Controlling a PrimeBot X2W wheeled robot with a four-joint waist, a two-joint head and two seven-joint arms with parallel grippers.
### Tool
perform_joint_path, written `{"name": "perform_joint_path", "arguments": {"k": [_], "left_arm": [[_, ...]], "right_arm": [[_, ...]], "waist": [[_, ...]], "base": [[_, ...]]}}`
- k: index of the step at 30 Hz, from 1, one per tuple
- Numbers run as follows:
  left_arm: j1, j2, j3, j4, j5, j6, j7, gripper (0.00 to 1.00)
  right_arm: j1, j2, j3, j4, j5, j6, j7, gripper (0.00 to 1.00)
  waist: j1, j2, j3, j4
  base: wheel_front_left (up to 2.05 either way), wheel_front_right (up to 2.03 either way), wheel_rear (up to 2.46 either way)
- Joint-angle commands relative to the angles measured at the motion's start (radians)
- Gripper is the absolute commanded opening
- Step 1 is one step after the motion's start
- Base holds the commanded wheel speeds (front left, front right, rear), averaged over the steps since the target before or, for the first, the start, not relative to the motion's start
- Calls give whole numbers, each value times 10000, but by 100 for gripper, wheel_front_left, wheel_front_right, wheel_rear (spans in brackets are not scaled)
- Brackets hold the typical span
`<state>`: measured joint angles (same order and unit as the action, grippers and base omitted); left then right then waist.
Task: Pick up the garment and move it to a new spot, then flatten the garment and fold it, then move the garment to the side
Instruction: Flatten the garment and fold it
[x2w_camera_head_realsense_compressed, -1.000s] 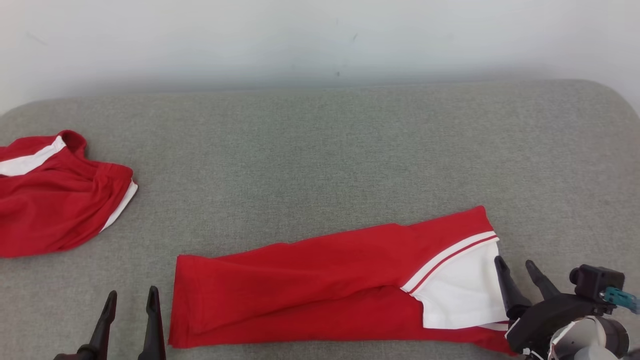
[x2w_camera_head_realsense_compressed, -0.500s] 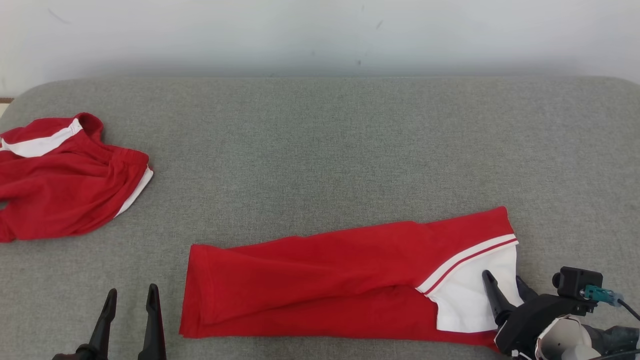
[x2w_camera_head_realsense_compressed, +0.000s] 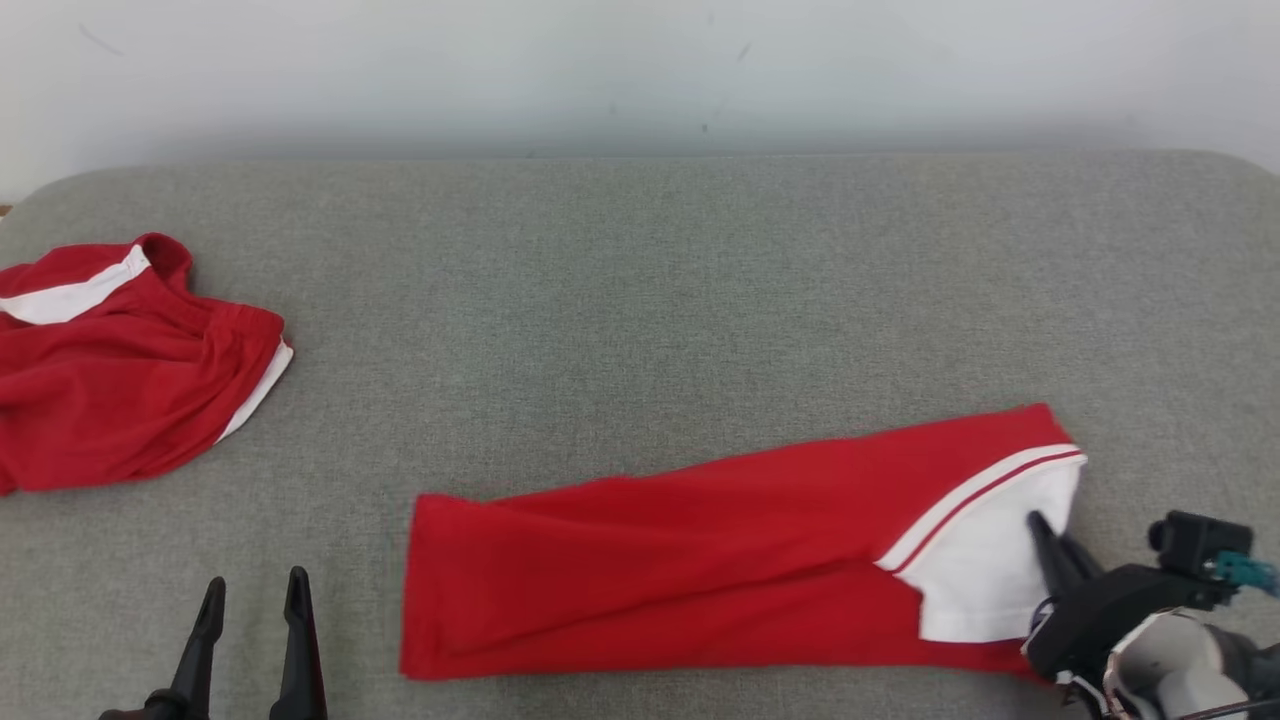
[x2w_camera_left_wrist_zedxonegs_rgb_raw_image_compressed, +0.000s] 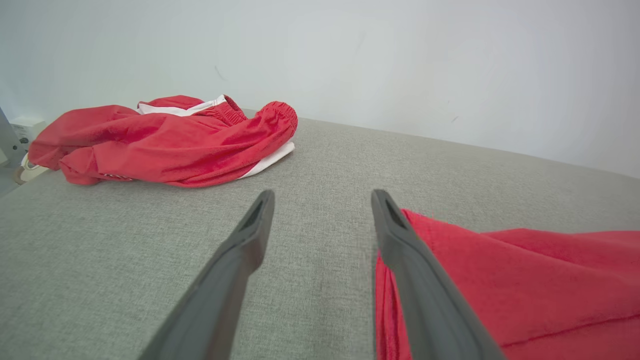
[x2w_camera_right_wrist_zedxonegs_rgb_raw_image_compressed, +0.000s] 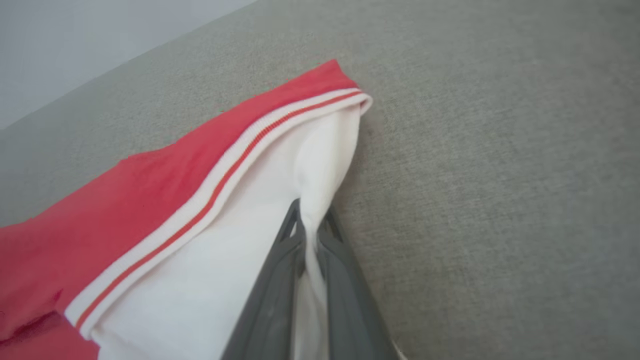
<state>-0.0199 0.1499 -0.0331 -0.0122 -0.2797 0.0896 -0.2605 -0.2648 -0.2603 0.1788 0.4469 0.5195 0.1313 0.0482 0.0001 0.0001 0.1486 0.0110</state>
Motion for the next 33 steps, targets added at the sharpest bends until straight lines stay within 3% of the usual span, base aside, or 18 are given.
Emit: {"name": "perform_joint_path", "arguments": {"k": [1,11,21,33], "left_arm": [[185,-34,72,-10,41,-44,-46,100],[338,-219,300,36,178,-155,-46,100],[453,-399,381,78,287,-267,-47,100],[570,-505,341,138,395,-413,-47,100]], "right_arm": [[-100,-232,-219,50,-104,-10,-98,0],[-166,-695,-924,-546,-7,-10,97,0],[149,-460,128,-2789,1477,-10,1003,0],[692,5,1699,-4788,3163,-5,2013,0]], "waist": [[-1,-1,-36,-68],[-1,-1,-282,-475],[-1,-1,-588,-662],[-1,-1,-831,-334]], "base": [[0,0,0],[0,0,0],[0,0,0],[0,0,0]]}}
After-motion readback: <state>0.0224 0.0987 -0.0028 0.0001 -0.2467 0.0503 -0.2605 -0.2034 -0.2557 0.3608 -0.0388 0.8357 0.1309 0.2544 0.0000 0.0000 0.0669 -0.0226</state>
